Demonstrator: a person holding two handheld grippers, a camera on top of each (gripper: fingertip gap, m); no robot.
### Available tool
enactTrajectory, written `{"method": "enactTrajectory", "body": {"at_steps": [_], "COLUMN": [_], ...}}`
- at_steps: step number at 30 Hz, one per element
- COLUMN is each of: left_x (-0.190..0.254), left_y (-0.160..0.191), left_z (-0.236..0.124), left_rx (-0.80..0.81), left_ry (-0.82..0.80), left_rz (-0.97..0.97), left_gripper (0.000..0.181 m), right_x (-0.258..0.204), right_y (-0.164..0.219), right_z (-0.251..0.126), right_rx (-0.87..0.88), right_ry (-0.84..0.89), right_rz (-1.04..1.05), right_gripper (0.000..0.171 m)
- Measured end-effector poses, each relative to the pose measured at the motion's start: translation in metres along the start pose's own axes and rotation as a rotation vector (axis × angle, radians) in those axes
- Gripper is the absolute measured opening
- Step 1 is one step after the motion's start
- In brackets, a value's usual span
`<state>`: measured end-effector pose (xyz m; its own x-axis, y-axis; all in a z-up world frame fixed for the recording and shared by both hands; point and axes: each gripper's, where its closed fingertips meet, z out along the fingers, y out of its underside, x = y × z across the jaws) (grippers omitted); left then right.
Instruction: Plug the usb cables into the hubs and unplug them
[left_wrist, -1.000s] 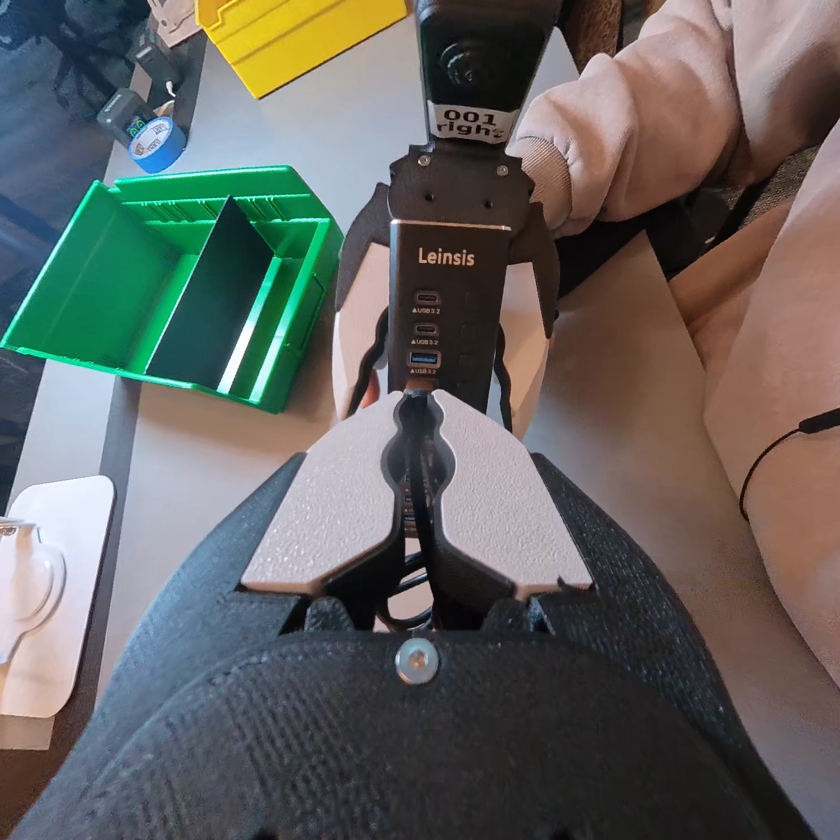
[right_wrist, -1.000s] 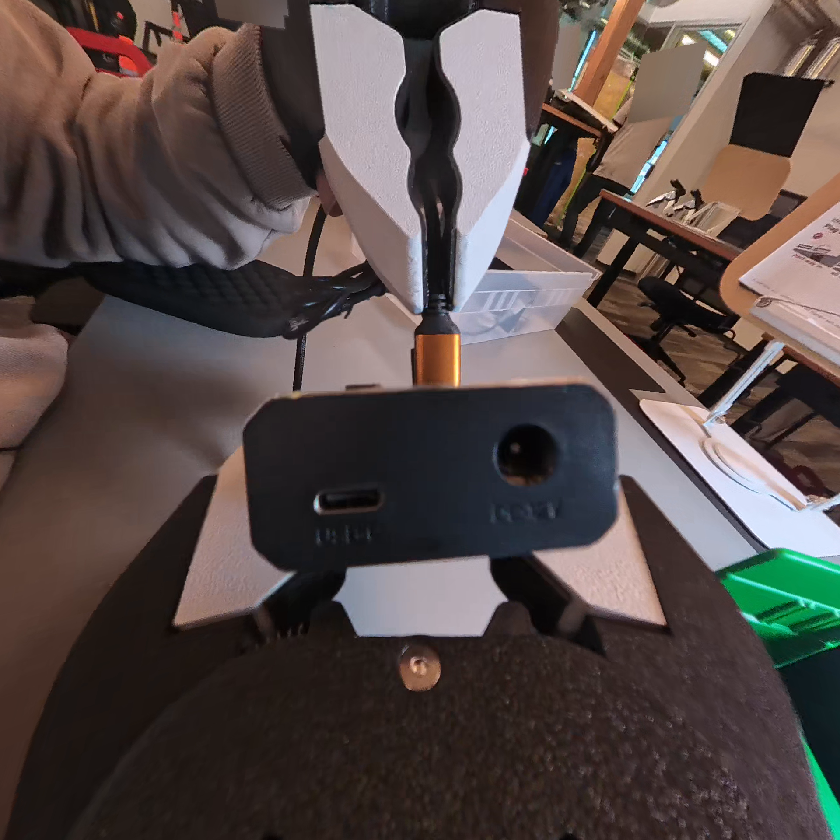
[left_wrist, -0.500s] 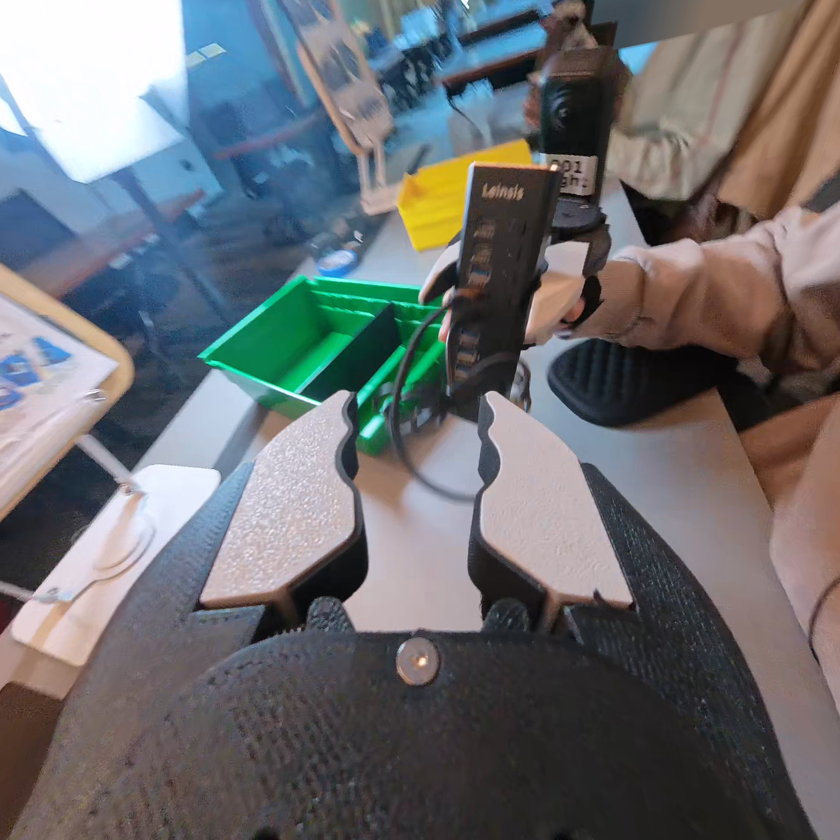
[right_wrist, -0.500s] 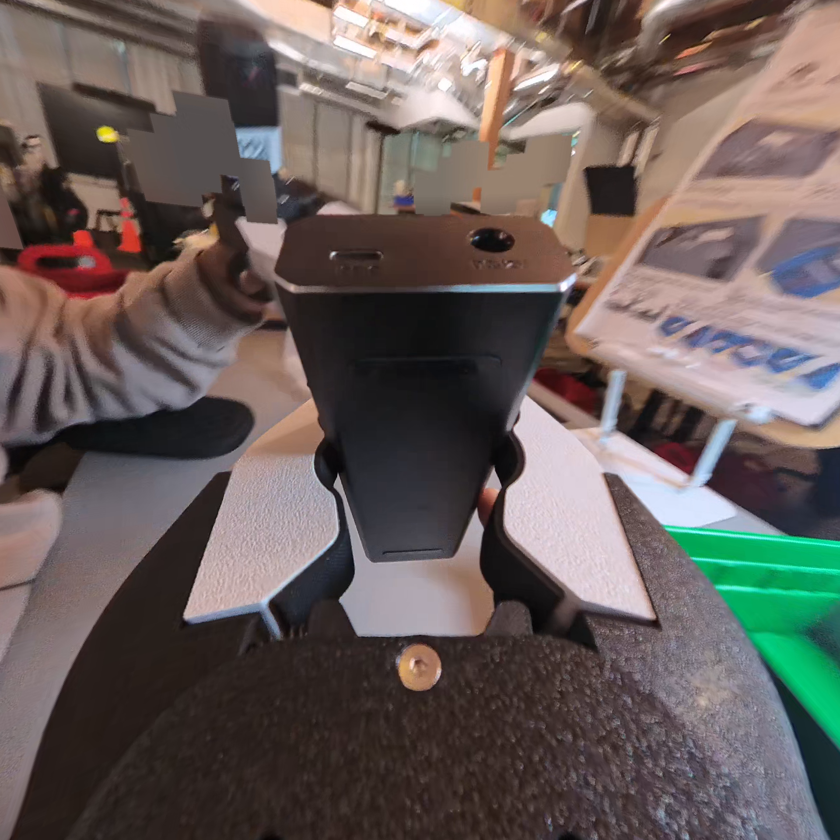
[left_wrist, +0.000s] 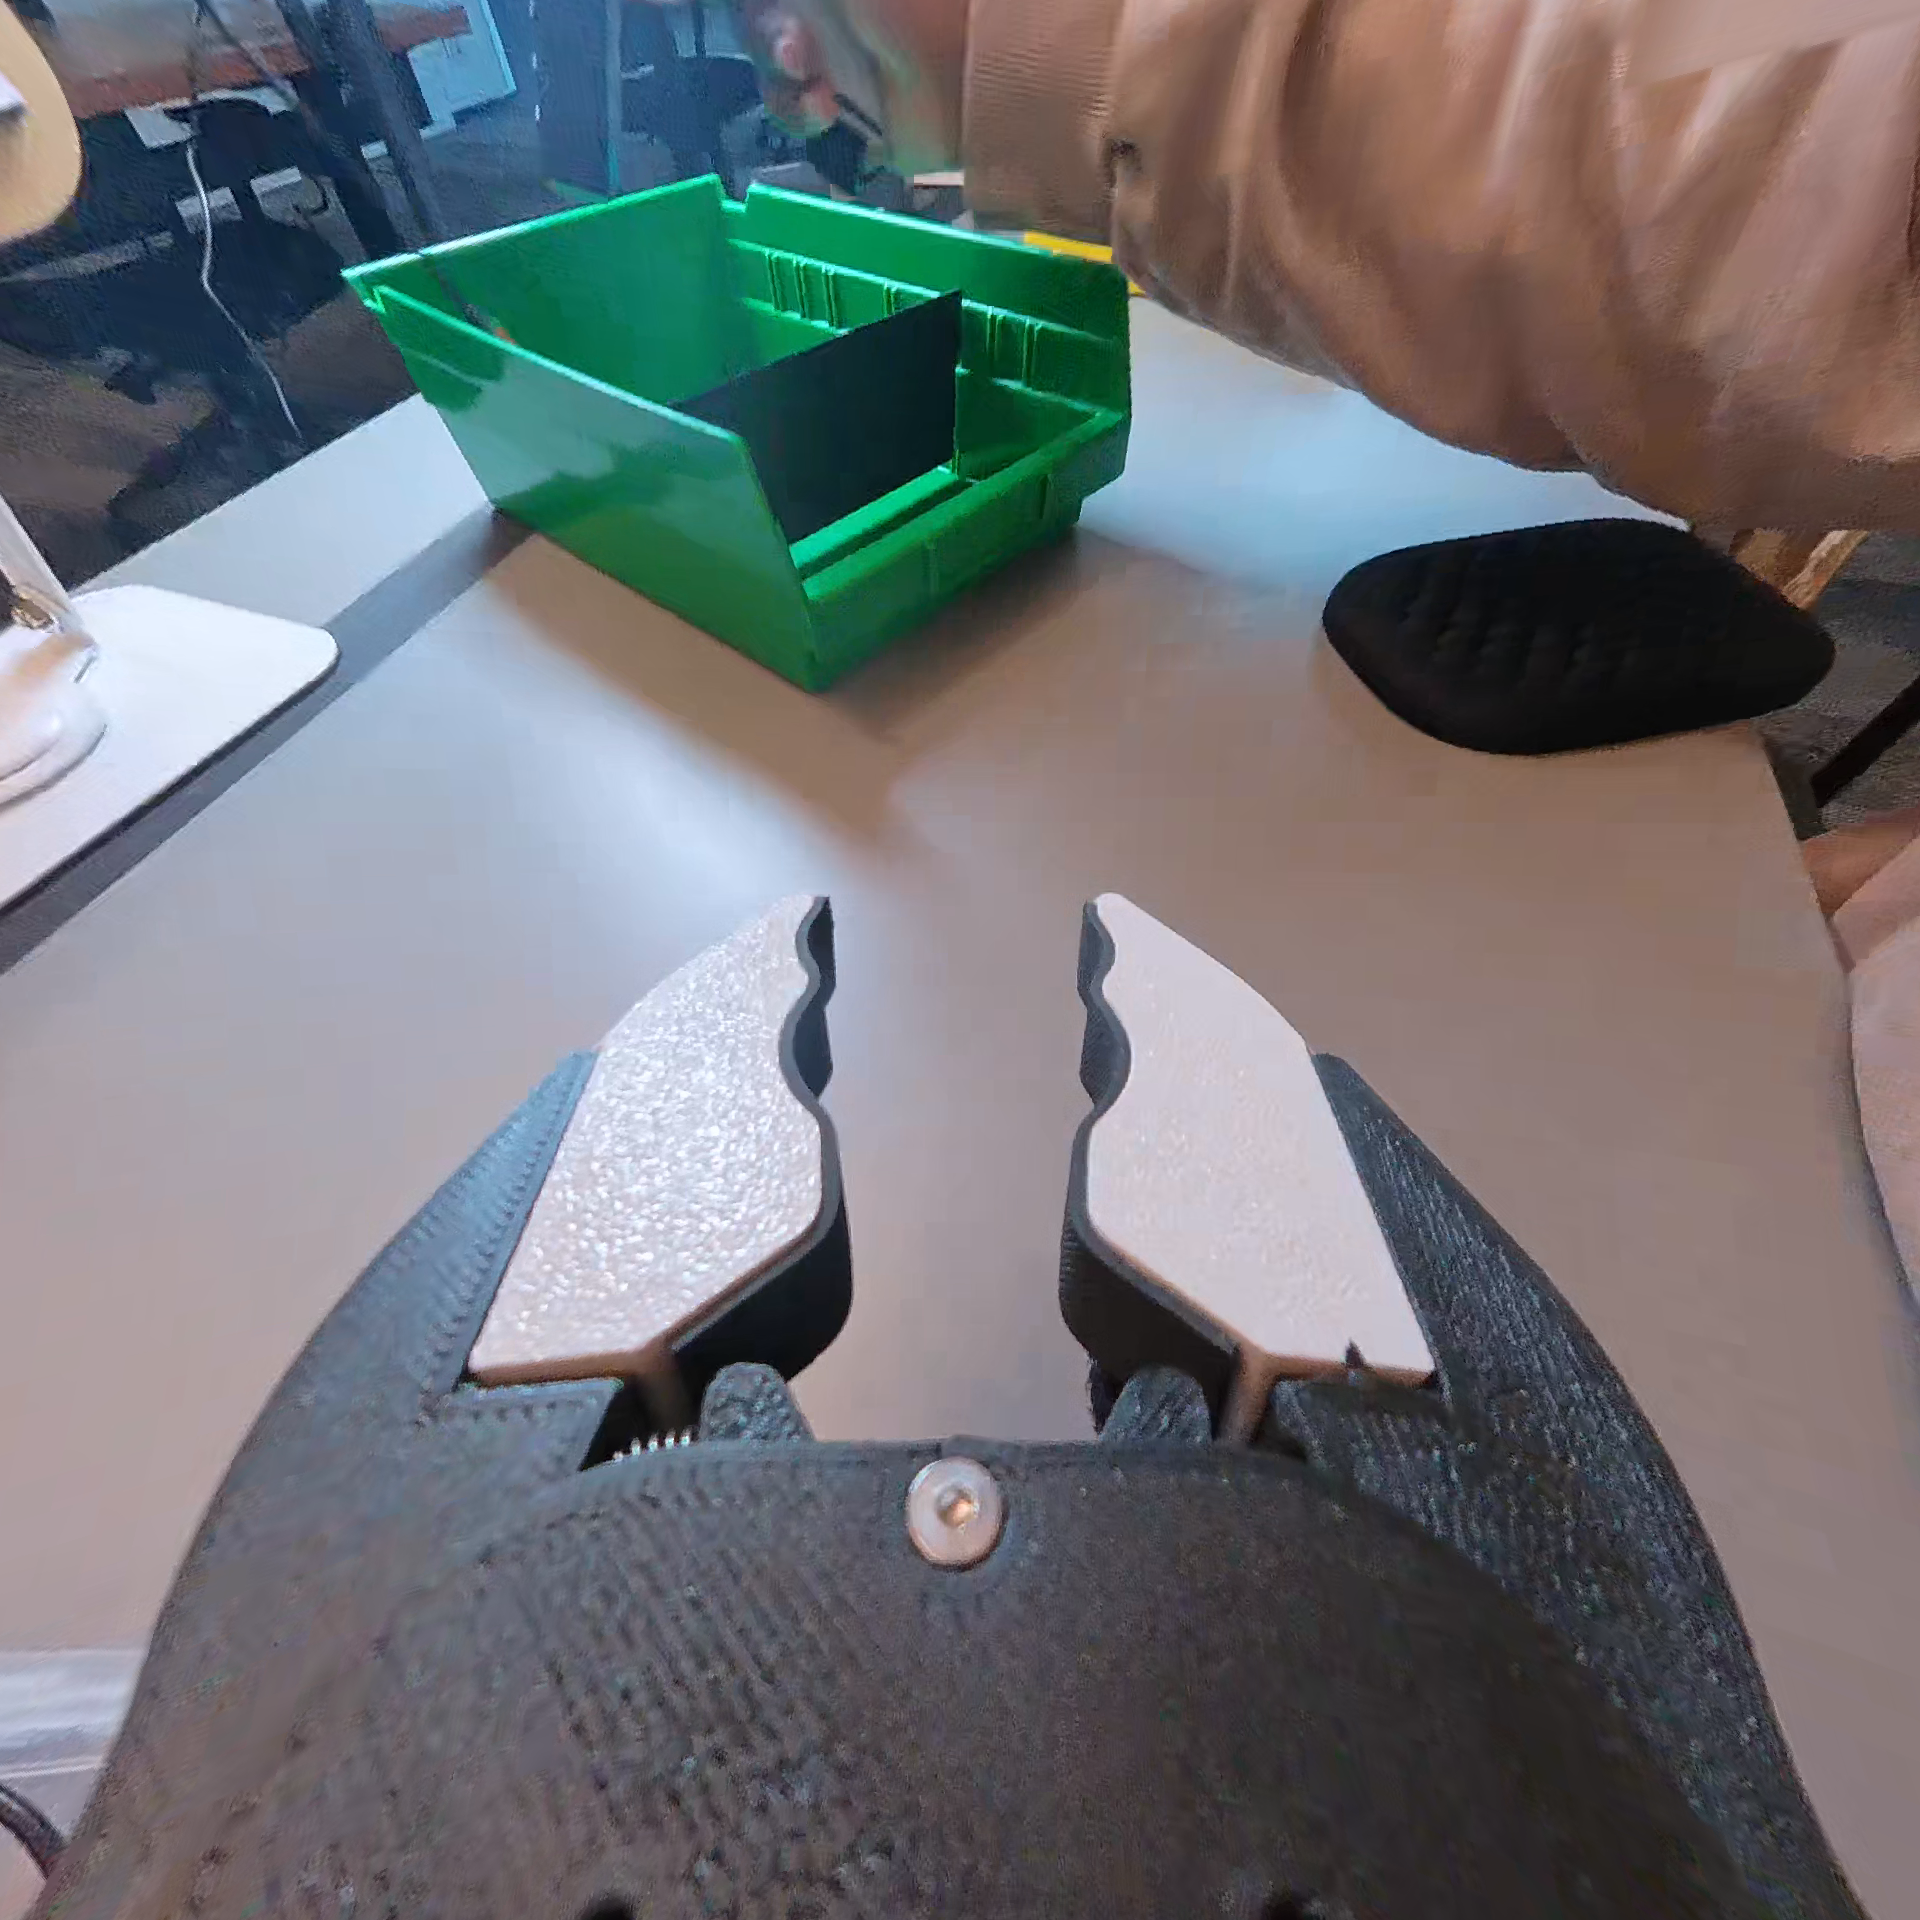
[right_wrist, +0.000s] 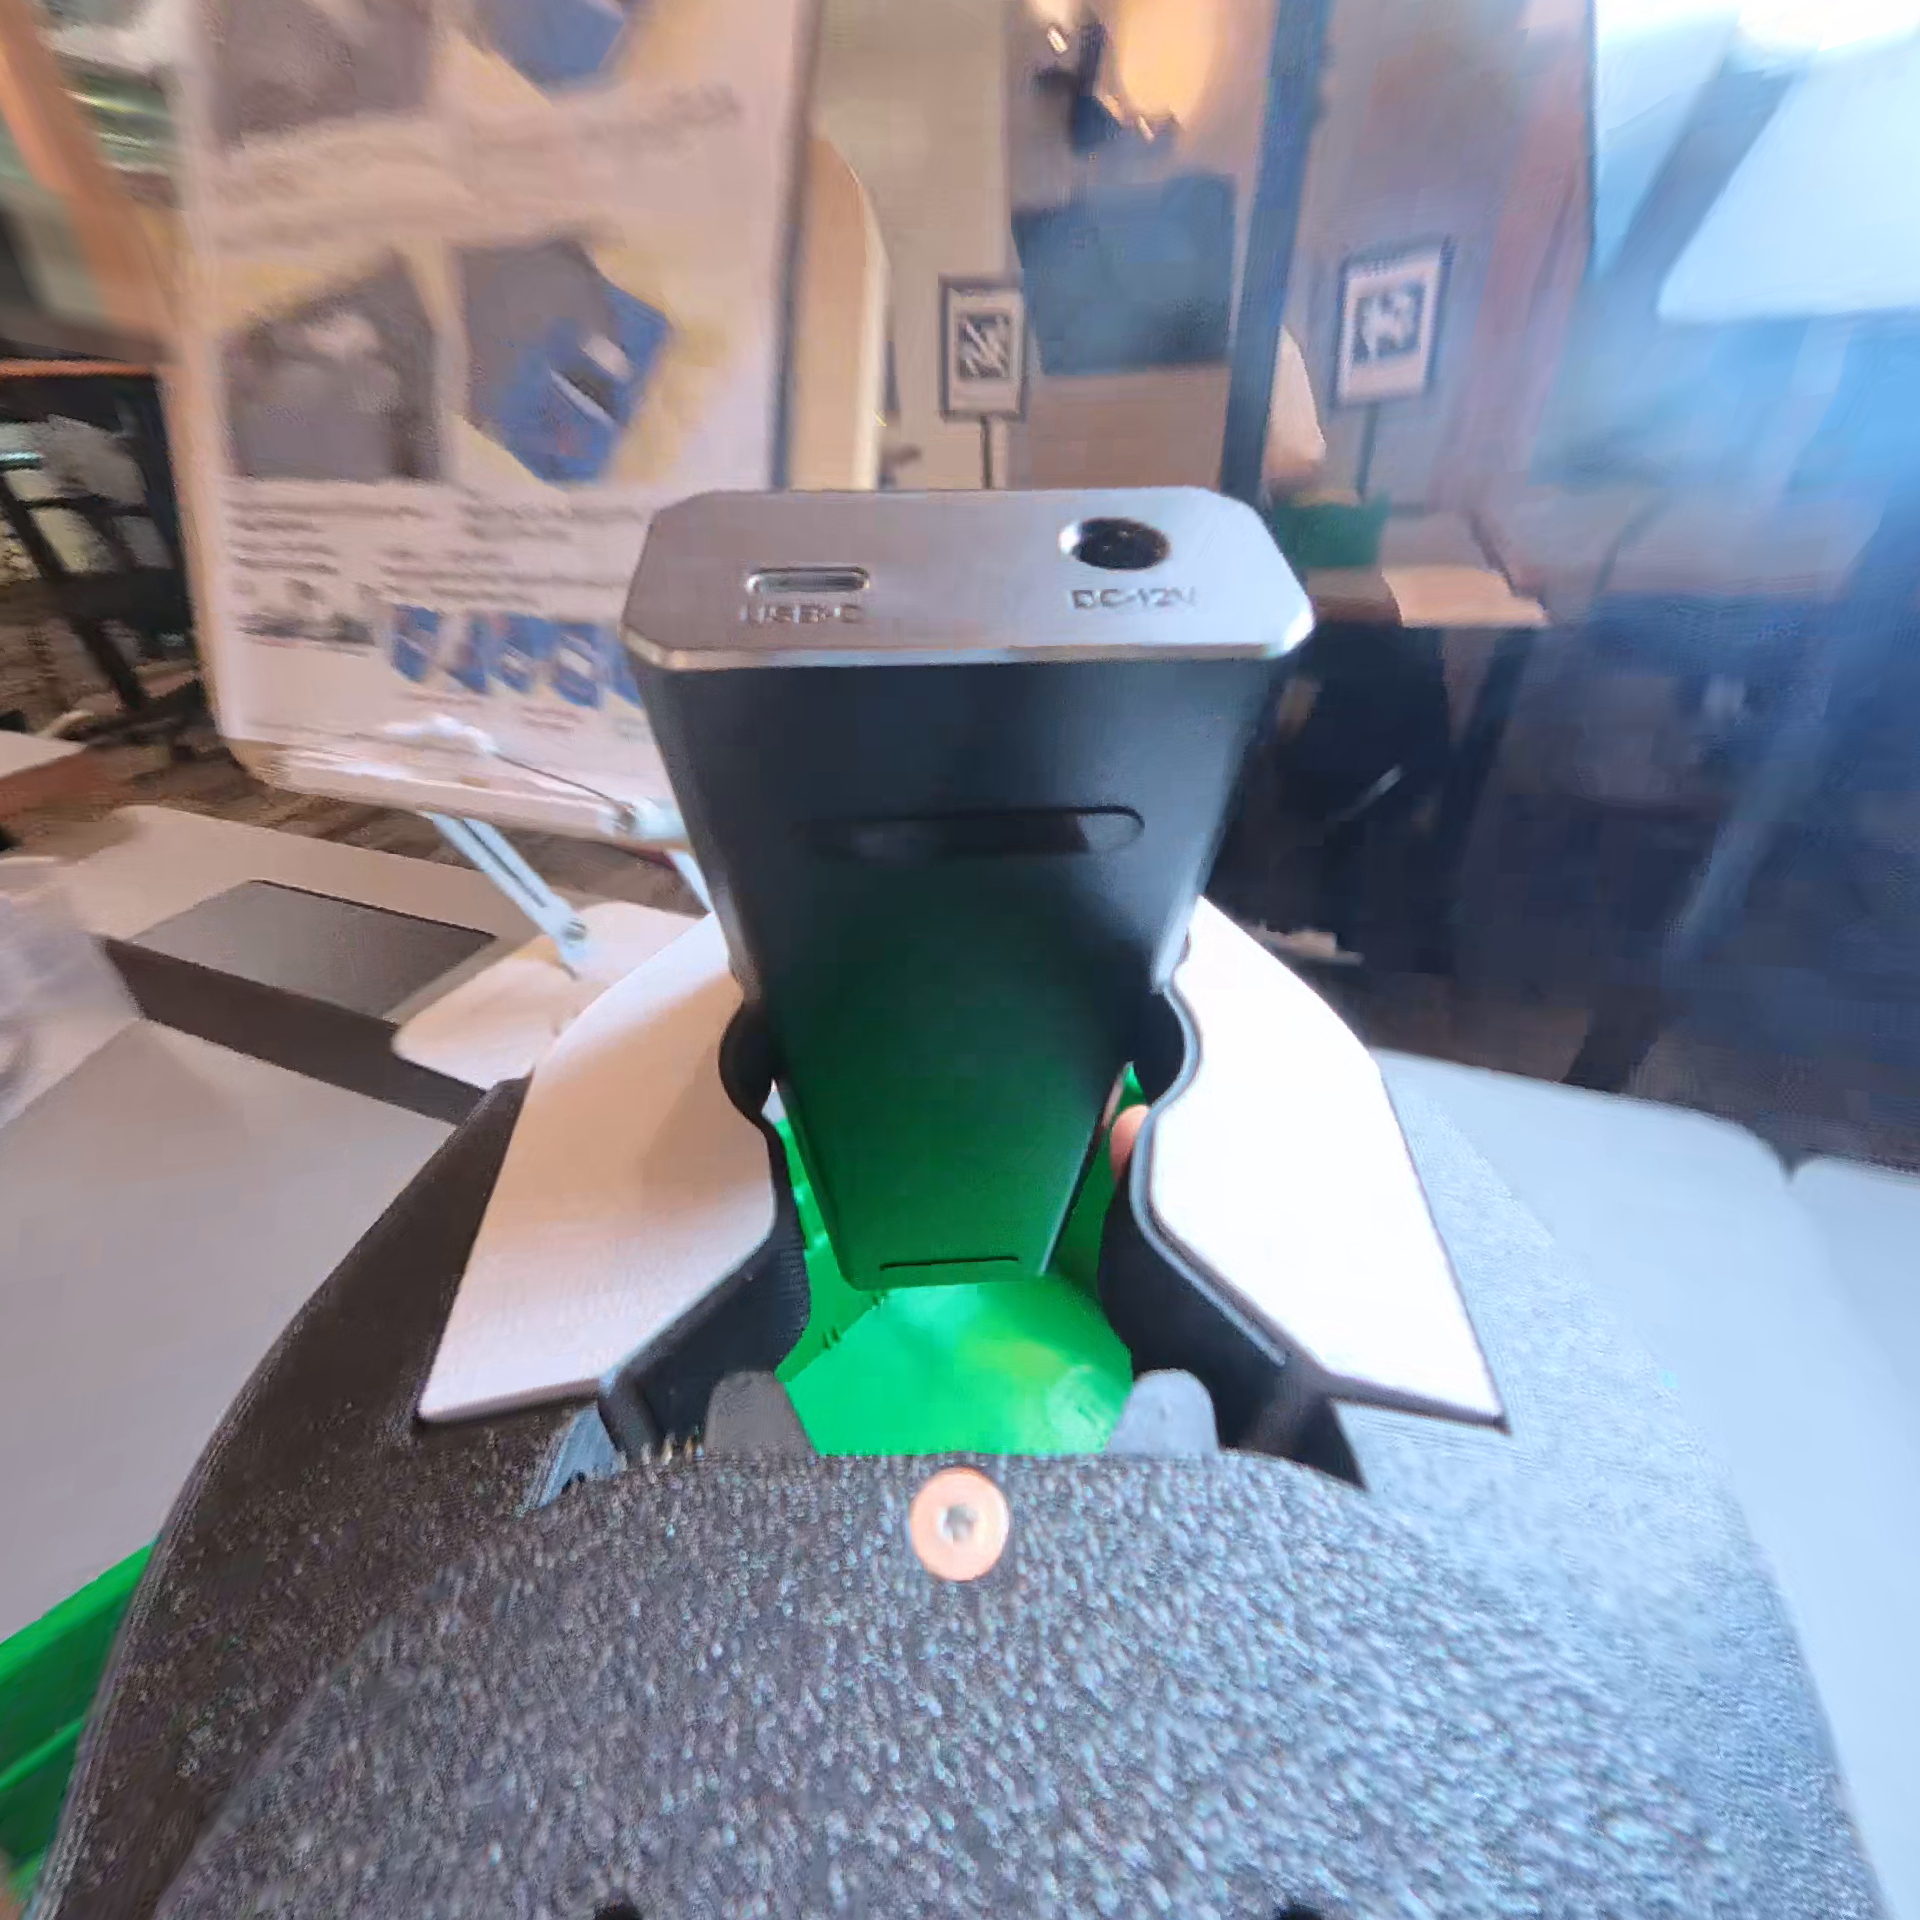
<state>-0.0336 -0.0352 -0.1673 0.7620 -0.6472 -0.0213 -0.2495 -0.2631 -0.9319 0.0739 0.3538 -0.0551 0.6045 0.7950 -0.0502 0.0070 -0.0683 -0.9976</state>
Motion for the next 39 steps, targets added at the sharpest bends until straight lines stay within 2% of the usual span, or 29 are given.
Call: {"method": "enactTrajectory", "body": {"at_steps": [4, 8, 11, 13, 18, 22, 25, 32, 37, 39], "left_x": [-0.003, -0.002, 0.001, 0.002, 0.006, 0.007, 0.007, 0.005, 0.004, 0.005], "left_y": [0.009, 0.017, 0.018, 0.019, 0.022, 0.024, 0.027, 0.036, 0.039, 0.041], "left_z": [0.002, 0.003, 0.005, 0.005, 0.007, 0.008, 0.011, 0.011, 0.012, 0.013], "left_rx": [-0.009, -0.041, -0.051, -0.061, -0.078, -0.091, -0.105, -0.145, -0.154, -0.162], "left_ry": [0.001, 0.003, 0.006, 0.003, 0.003, 0.005, 0.008, -0.009, -0.006, 0.000], "left_rz": [-0.006, 0.019, 0.038, 0.054, 0.074, 0.079, 0.081, 0.096, 0.092, 0.093], "left_gripper": [0.043, 0.043, 0.043, 0.042, 0.042, 0.041, 0.041, 0.041, 0.040, 0.040], "right_x": [0.011, 0.013, 0.014, 0.015, 0.020, 0.020, 0.020, 0.002, 0.013, 0.020], "right_y": [0.057, 0.103, 0.133, 0.135, 0.145, 0.131, 0.139, 0.130, 0.115, 0.122], "right_z": [0.031, 0.032, 0.016, 0.004, -0.047, -0.074, -0.091, -0.097, -0.105, -0.107], "right_rx": [-0.166, -0.411, -0.653, -0.727, -1.035, -1.085, -1.172, -1.171, -1.104, -1.120], "right_ry": [0.054, 0.060, 0.085, 0.103, 0.100, 0.052, 0.013, -0.041, 0.022, 0.043], "right_rz": [-0.014, -0.043, -0.144, -0.217, -0.325, -0.349, -0.401, -0.402, -0.371, -0.361], "right_gripper": [0.070, 0.070, 0.070, 0.071, 0.067, 0.067, 0.063, 0.069, 0.081, 0.081]}}
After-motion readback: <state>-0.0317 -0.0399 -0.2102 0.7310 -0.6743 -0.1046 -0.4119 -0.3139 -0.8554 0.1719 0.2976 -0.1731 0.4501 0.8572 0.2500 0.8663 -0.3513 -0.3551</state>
